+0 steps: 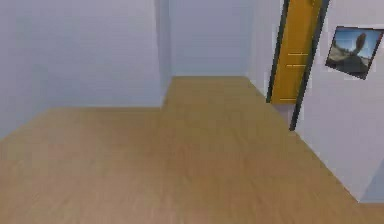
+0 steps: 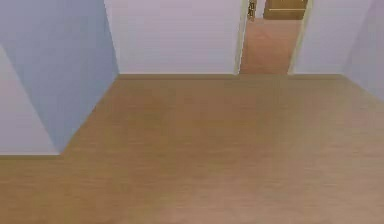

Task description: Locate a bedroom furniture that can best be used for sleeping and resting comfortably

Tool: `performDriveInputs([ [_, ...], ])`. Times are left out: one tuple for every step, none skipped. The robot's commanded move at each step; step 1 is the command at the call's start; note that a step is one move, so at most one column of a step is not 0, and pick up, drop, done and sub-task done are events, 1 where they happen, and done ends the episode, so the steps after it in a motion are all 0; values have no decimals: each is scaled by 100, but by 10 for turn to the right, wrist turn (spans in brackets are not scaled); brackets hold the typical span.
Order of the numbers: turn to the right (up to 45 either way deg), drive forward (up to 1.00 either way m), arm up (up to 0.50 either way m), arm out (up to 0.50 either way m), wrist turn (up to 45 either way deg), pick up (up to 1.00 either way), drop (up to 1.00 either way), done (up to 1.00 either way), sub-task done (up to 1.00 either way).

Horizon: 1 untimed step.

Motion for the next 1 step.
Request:
performDriveInputs([
  [450, 0, 0, 0, 0, 0, 0, 0, 0],
])
